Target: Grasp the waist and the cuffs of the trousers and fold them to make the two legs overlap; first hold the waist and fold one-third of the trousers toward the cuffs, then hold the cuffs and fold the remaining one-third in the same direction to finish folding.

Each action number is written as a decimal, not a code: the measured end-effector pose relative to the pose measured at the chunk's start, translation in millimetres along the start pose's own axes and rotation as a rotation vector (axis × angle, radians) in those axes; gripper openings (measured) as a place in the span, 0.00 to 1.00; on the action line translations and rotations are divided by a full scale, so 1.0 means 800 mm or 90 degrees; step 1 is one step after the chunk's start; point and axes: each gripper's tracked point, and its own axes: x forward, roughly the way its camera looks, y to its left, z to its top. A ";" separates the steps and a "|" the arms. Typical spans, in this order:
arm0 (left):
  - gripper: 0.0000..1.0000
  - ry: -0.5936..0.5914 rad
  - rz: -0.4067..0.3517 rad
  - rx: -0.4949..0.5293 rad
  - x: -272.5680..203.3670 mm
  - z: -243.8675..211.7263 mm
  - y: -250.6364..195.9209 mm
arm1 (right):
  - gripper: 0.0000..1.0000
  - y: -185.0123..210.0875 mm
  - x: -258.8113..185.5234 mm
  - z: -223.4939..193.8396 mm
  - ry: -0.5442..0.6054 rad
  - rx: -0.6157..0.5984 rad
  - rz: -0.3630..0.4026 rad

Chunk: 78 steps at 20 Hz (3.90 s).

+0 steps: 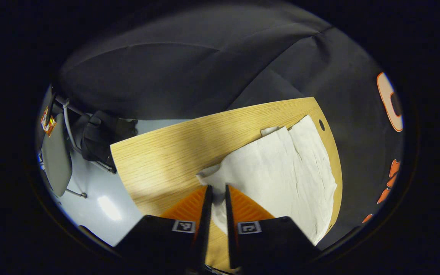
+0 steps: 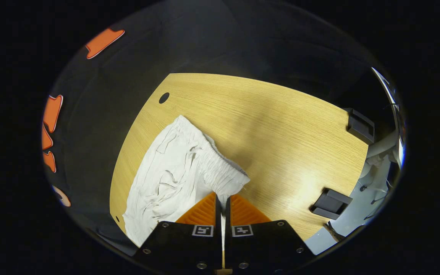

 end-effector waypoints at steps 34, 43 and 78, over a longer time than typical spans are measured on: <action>0.05 -0.100 -0.171 0.229 -0.025 0.144 -0.295 | 0.03 0.089 0.028 0.096 0.071 0.045 0.027; 0.04 -0.080 -0.128 0.291 0.049 0.178 -0.350 | 0.03 0.148 0.070 0.122 0.127 0.104 0.047; 1.00 -0.091 -0.169 0.355 0.023 0.157 -0.434 | 0.68 0.134 0.125 0.146 0.101 0.079 0.116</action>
